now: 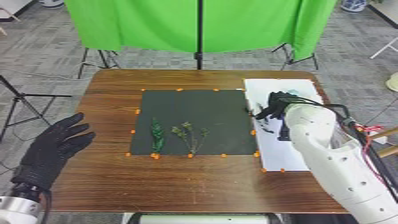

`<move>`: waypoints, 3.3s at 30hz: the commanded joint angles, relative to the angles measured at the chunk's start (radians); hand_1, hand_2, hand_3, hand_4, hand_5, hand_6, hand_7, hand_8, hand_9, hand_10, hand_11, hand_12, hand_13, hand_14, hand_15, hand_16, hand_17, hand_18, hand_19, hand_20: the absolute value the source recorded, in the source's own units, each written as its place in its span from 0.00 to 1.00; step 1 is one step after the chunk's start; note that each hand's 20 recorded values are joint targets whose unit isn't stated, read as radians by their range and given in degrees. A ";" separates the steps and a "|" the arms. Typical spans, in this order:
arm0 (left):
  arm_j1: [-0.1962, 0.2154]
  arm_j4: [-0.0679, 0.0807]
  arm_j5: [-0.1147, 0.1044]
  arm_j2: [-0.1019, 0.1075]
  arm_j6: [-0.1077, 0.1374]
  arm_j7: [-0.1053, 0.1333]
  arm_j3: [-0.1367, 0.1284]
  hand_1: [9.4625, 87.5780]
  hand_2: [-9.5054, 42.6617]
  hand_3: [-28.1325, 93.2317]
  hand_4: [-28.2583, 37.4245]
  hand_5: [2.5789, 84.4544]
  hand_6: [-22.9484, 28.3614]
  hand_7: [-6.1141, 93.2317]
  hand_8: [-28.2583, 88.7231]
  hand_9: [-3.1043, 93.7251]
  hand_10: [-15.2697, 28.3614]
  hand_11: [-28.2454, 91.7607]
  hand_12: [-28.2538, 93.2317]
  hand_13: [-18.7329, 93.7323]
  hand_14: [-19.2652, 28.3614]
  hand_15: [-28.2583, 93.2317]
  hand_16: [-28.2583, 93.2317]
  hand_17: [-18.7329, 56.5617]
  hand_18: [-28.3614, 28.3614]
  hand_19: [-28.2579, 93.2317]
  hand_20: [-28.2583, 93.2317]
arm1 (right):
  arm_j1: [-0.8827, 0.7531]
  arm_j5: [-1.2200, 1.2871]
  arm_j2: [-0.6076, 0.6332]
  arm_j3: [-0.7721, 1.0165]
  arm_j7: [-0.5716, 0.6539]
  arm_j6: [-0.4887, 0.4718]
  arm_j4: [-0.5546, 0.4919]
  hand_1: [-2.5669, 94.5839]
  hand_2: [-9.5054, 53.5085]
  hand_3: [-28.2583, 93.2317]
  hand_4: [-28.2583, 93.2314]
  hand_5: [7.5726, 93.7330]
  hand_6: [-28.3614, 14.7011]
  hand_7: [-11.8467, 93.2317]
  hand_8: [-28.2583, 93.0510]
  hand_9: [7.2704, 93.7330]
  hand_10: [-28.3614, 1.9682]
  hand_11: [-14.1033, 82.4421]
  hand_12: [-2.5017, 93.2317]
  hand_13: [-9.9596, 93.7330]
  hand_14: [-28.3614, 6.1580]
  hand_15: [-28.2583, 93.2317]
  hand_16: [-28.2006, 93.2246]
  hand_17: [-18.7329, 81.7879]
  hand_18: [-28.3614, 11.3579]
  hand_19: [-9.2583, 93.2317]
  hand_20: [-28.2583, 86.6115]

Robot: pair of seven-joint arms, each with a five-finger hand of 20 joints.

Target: Arrange flowers

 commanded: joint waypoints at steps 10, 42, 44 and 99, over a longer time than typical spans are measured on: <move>0.005 0.008 0.003 -0.007 -0.007 -0.015 0.002 0.23 0.17 0.82 0.09 0.38 0.48 0.35 0.13 0.33 0.64 0.50 0.35 0.40 0.72 0.60 0.23 0.18 0.90 0.65 0.30 | -0.091 -0.067 -0.007 -0.057 -0.020 -0.028 -0.011 0.48 0.00 0.60 0.00 0.65 0.63 0.53 0.07 0.78 0.62 0.67 0.35 0.79 0.64 0.83 0.44 0.54 0.19 0.98 0.64; 0.005 0.012 0.000 -0.009 -0.001 -0.010 0.010 0.23 0.17 0.82 0.09 0.38 0.48 0.35 0.12 0.33 0.64 0.50 0.35 0.40 0.72 0.60 0.23 0.18 0.90 0.65 0.30 | -0.246 -0.001 -0.036 0.009 -0.185 0.268 0.019 0.47 0.03 0.99 0.10 0.66 0.37 0.82 0.16 0.93 0.75 0.54 0.48 0.87 0.68 0.81 0.47 0.60 0.19 1.00 0.67; 0.005 0.012 0.001 -0.010 -0.001 -0.009 0.011 0.23 0.17 0.82 0.09 0.38 0.48 0.35 0.12 0.33 0.64 0.50 0.35 0.40 0.72 0.60 0.23 0.18 0.90 0.65 0.30 | -0.259 0.009 -0.033 0.014 -0.181 0.330 -0.002 0.46 0.03 1.00 0.12 0.66 0.34 0.85 0.11 0.92 0.72 0.59 0.50 0.86 0.63 0.85 0.47 0.60 0.17 1.00 0.70; -0.006 0.020 0.000 -0.005 -0.010 -0.027 0.016 0.23 0.17 0.83 0.09 0.38 0.48 0.35 0.12 0.33 0.64 0.50 0.35 0.40 0.72 0.60 0.23 0.18 0.90 0.65 0.30 | -0.336 -0.060 -0.289 -0.043 0.116 0.262 -0.231 0.43 0.00 0.98 0.13 0.69 0.43 0.83 0.20 1.00 0.74 0.61 0.38 0.97 0.75 0.81 0.49 0.72 0.16 1.00 0.78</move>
